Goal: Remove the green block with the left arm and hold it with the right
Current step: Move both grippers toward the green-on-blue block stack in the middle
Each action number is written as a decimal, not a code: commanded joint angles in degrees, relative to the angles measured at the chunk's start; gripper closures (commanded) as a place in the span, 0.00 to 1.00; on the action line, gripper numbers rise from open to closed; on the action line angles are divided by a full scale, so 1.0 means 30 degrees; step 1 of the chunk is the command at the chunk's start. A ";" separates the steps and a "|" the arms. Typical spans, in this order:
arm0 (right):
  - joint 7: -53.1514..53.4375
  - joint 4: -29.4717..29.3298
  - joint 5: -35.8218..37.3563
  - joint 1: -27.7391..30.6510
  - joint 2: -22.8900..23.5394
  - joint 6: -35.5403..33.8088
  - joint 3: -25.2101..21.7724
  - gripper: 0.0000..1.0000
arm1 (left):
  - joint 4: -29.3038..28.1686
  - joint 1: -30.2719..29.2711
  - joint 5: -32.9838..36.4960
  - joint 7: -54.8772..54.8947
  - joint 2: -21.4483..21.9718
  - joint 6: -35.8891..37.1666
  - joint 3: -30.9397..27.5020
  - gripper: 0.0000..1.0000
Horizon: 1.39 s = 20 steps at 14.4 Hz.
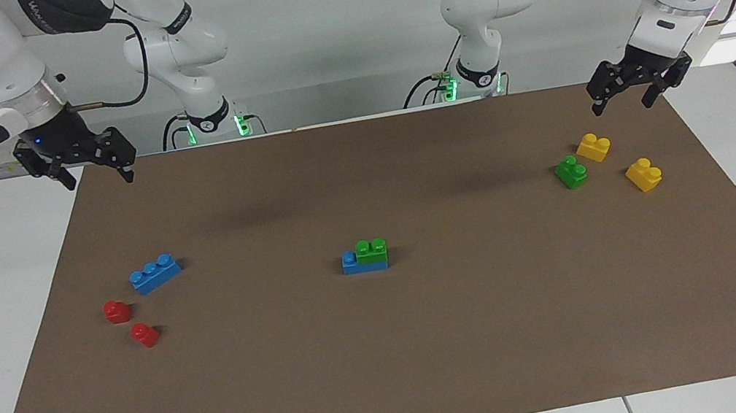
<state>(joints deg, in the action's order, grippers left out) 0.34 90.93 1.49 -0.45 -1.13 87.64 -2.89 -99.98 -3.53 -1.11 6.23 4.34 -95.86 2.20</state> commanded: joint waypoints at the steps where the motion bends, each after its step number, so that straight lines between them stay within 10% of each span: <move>1: 0.0092 0.0654 -0.0203 0.0003 -0.0473 -0.0122 0.0084 0.00 | -0.0570 0.0063 0.0312 0.0004 0.0574 -0.0011 -0.0001 0.00; 12: 0.1928 0.1358 -0.0203 0.0119 -0.0591 0.1958 0.0055 0.00 | -0.0540 0.0092 0.0312 -0.0810 0.0574 0.0398 0.0058 0.00; 20: 1.0893 0.2297 -0.0877 -0.0144 -0.1031 0.2311 0.0201 0.00 | -0.0599 0.3396 0.0136 -1.2395 0.0721 0.1075 0.0234 0.00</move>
<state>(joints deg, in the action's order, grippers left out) 27.75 95.36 0.21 -1.09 -2.41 93.11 -2.59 -100.10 3.08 -1.16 -19.83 4.48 -93.25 3.31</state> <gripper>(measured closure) 0.000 0.000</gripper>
